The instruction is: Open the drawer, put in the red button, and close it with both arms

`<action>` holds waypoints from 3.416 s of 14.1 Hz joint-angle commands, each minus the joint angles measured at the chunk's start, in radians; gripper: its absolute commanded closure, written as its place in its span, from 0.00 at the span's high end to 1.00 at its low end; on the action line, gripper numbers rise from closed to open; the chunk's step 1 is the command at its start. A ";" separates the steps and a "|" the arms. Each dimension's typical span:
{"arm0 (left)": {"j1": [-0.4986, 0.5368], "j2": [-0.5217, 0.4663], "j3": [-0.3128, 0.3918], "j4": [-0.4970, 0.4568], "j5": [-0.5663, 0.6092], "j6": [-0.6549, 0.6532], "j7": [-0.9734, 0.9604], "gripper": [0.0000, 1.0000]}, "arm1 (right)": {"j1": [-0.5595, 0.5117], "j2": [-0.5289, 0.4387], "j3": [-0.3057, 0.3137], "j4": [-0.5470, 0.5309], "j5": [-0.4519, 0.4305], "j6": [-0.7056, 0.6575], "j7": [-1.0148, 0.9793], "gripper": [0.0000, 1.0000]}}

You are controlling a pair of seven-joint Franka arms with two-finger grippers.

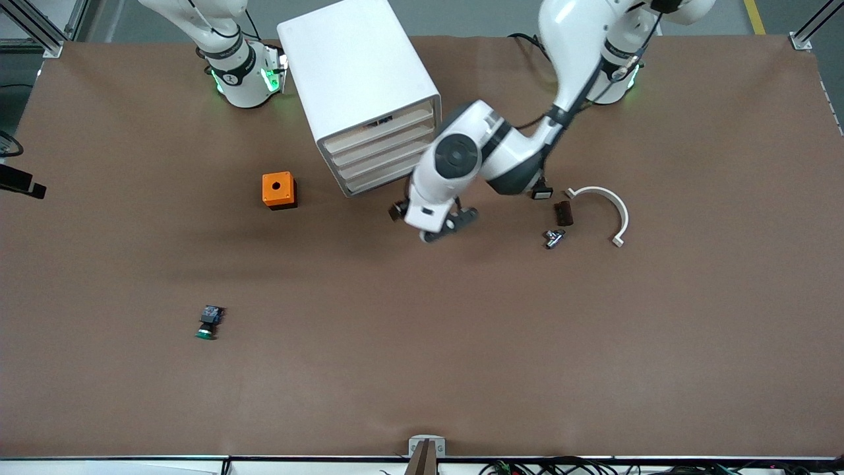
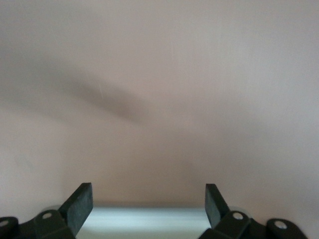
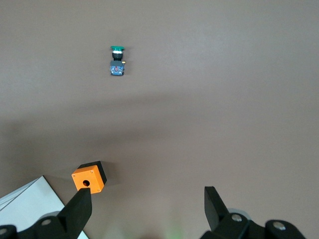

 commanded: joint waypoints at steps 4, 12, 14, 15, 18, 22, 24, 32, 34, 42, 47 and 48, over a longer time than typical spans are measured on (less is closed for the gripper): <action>0.139 -0.121 -0.007 0.010 0.222 -0.058 -0.001 1.00 | -0.018 0.003 0.022 0.011 0.005 -0.052 0.004 1.00; 0.339 -0.329 -0.009 0.013 0.273 -0.321 0.360 1.00 | 0.007 -0.089 0.026 0.009 -0.007 -0.097 -0.011 1.00; 0.394 -0.375 -0.018 0.036 0.270 -0.400 0.467 1.00 | 0.007 -0.118 0.025 -0.024 -0.009 -0.103 -0.011 1.00; 0.405 -0.400 -0.018 0.036 0.268 -0.425 0.508 1.00 | 0.008 -0.137 0.026 -0.052 -0.009 -0.099 -0.011 1.00; 0.484 -0.498 -0.018 0.026 0.259 -0.537 0.689 1.00 | 0.010 -0.175 0.026 -0.123 -0.009 -0.045 -0.014 1.00; 0.555 -0.590 -0.009 0.007 0.257 -0.637 0.863 1.00 | 0.042 -0.243 0.020 -0.215 -0.062 0.042 -0.059 1.00; 0.578 -0.638 -0.004 -0.034 0.256 -0.642 0.932 1.00 | 0.082 -0.275 0.002 -0.253 -0.073 0.073 -0.059 1.00; 0.584 -0.676 0.014 -0.083 0.225 -0.591 0.969 1.00 | 0.089 -0.338 -0.005 -0.330 -0.060 0.101 -0.050 1.00; 0.583 -0.676 0.011 -0.092 0.225 -0.574 0.967 1.00 | 0.086 -0.375 -0.005 -0.386 -0.055 0.127 -0.050 1.00; 0.586 -0.682 0.010 -0.126 0.187 -0.549 0.987 1.00 | 0.076 -0.404 -0.018 -0.422 -0.033 0.141 -0.053 1.00; 0.638 -0.685 0.011 -0.123 0.176 -0.562 1.010 1.00 | 0.076 -0.409 -0.018 -0.423 -0.033 0.136 -0.053 1.00; 0.638 -0.685 0.011 -0.122 0.176 -0.562 1.009 1.00 | 0.076 -0.409 -0.018 -0.422 -0.033 0.136 -0.054 1.00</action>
